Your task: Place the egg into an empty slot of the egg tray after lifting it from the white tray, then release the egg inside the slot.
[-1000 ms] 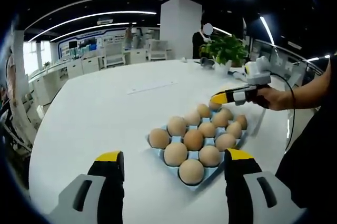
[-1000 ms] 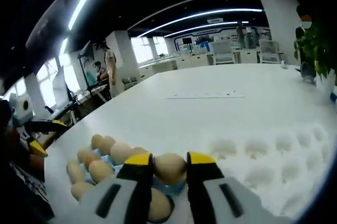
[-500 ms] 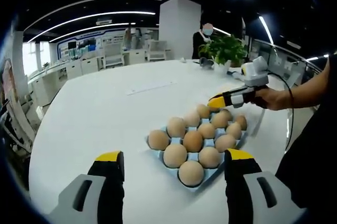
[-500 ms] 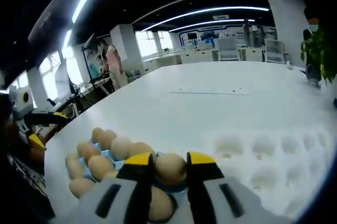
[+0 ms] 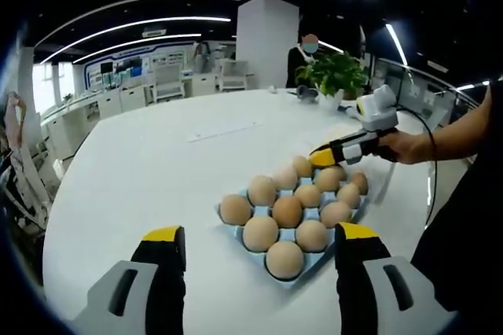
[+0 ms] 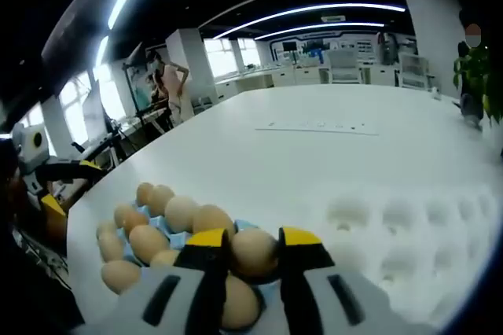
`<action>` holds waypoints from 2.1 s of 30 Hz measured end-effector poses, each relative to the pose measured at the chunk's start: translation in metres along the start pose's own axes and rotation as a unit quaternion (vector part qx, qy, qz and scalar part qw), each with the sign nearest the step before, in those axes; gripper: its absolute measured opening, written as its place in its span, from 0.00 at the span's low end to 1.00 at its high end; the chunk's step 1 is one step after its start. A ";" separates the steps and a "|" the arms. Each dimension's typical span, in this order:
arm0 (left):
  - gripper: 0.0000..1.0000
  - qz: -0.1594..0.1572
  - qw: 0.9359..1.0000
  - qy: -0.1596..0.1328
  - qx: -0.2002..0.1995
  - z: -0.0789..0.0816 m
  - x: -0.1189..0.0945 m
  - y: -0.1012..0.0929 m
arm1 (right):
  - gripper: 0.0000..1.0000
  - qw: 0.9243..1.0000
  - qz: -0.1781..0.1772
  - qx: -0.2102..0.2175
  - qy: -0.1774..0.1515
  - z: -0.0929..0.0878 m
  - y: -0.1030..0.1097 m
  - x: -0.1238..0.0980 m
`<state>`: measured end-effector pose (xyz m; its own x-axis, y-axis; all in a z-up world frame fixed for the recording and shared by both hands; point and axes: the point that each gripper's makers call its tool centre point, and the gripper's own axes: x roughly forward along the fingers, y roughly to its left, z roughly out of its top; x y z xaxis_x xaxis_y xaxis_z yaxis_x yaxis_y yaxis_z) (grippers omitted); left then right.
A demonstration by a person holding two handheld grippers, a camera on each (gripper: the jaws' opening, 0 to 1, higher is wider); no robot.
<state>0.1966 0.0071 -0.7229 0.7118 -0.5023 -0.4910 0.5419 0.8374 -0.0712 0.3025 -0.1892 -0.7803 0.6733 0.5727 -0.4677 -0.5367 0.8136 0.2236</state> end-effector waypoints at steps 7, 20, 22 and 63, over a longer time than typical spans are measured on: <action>0.77 0.001 1.000 0.003 0.001 -0.002 0.000 0.001 | 0.25 1.000 0.009 -0.006 0.004 -0.001 0.001 0.000; 0.77 0.003 1.000 0.001 0.000 -0.002 -0.002 0.000 | 0.25 0.999 0.017 -0.041 0.017 -0.003 0.002 0.000; 0.77 0.003 1.000 0.000 0.000 -0.002 -0.003 0.000 | 0.25 0.999 0.018 -0.045 0.016 -0.003 0.002 0.001; 0.77 -0.014 0.999 -0.018 0.027 -0.001 -0.026 -0.021 | 0.92 0.988 -0.003 0.011 -0.156 0.022 0.013 -0.061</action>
<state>0.1659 0.0029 -0.7094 0.7107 -0.5344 -0.4574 0.5854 0.8099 -0.0367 0.2659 -0.2113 -0.7305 0.8026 0.5674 -0.1842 -0.5225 0.8176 0.2419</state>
